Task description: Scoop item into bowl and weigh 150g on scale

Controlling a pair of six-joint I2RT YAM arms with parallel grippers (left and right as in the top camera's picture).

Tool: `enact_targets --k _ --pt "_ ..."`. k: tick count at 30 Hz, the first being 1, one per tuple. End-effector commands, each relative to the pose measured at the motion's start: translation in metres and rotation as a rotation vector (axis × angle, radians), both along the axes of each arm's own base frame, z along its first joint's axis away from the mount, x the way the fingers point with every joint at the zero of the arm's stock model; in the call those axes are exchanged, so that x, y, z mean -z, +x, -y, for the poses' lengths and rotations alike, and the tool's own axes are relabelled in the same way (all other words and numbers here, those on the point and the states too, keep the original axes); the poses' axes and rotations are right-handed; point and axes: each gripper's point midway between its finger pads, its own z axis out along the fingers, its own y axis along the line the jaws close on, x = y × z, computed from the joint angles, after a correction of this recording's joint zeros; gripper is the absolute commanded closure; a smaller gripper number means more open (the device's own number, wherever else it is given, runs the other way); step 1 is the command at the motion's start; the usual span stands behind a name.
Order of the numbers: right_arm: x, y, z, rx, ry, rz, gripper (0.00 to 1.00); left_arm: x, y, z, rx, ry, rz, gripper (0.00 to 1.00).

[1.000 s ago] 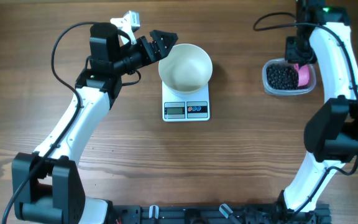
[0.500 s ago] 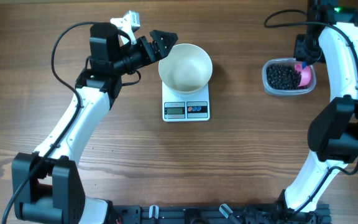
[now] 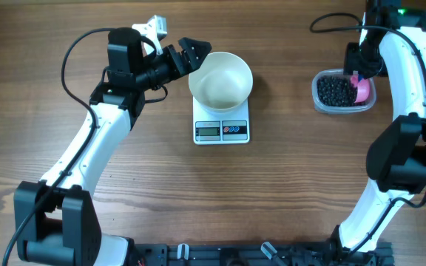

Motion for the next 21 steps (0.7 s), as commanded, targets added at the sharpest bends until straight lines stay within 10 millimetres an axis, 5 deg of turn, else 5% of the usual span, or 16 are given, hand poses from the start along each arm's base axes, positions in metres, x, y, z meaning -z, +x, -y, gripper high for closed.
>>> enact_targets --k 1,5,10,21 --pt "0.013 -0.003 0.008 0.012 0.02 -0.025 0.45 -0.008 0.0 -0.003 0.005 0.009 0.031 0.0" --pt "0.019 -0.006 0.01 0.029 0.086 -0.027 0.65 -0.006 -0.001 -0.003 0.005 0.011 0.02 0.0" --pt "0.02 -0.004 0.001 0.02 0.144 -0.018 0.79 -0.006 -0.001 -0.003 0.005 0.011 0.021 0.0" --pt "0.021 -0.005 0.001 0.02 0.148 -0.023 0.83 -0.004 -0.002 -0.003 0.005 0.013 0.009 0.0"
